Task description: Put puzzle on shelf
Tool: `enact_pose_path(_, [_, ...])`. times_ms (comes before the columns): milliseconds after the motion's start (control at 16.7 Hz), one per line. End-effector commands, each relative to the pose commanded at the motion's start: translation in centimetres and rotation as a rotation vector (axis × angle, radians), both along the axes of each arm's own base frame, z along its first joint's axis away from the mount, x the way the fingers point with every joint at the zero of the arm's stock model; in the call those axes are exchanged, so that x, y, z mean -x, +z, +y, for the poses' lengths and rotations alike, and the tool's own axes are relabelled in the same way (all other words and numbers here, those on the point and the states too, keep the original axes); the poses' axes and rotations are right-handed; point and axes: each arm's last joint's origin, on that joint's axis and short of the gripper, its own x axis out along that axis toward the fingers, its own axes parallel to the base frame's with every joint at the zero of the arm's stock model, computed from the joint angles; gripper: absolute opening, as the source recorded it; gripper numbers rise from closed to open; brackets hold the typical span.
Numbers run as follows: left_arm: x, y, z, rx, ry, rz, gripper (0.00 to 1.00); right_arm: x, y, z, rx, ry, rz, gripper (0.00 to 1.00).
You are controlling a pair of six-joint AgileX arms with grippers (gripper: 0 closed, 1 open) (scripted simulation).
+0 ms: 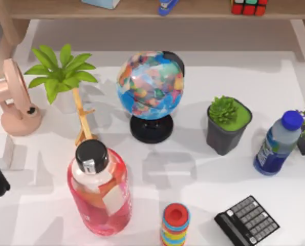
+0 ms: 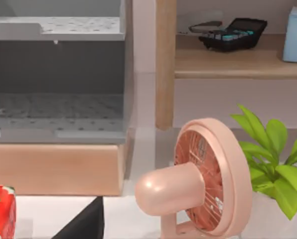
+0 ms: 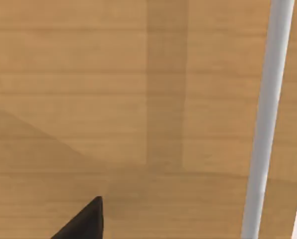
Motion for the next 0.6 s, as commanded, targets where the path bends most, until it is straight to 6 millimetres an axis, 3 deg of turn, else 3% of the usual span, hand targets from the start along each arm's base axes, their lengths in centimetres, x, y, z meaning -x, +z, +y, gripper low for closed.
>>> enact_pose_path(60, [0.0,0.0,0.0,0.0,0.0,0.0,1.0,0.0,0.0,0.0,0.0,0.0,0.0,1.0])
enact_pose_path(600, [0.0,0.0,0.0,0.0,0.0,0.0,1.0,0.0,0.0,0.0,0.0,0.0,0.0,0.32])
